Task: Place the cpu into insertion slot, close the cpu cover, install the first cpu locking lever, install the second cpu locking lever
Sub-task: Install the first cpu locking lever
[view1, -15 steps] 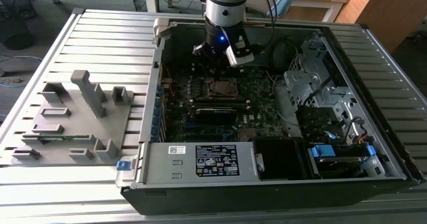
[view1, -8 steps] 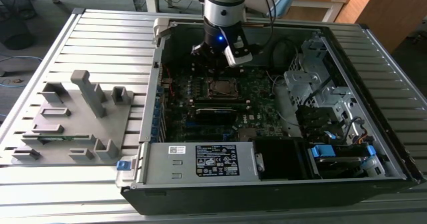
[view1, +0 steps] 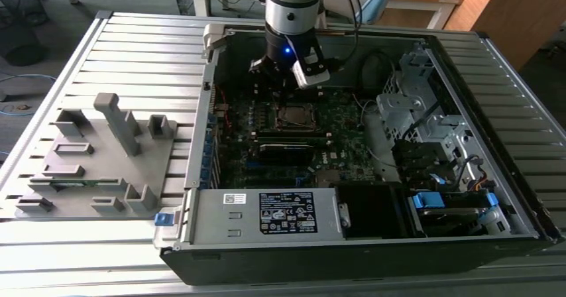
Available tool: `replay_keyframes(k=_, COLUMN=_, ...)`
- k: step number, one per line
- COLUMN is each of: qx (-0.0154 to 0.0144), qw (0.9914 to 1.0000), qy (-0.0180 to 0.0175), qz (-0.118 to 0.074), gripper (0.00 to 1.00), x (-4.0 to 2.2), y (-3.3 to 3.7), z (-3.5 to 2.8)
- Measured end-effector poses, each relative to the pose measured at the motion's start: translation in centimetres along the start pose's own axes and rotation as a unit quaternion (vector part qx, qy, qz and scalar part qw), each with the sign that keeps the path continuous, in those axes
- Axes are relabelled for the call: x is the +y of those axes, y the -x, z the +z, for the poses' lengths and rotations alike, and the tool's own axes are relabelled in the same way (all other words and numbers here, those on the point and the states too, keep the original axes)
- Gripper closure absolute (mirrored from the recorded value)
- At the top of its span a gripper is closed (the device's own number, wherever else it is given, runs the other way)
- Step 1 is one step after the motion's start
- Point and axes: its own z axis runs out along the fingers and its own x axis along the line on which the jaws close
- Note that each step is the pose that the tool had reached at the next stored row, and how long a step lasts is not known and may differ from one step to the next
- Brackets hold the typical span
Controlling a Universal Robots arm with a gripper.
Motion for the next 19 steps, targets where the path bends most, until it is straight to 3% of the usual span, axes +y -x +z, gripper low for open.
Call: replay_keyframes(k=19, qx=-0.0003, qw=1.0, qy=0.0001, qz=0.0, gripper=0.89, x=-0.03, y=-0.3, z=-0.18)
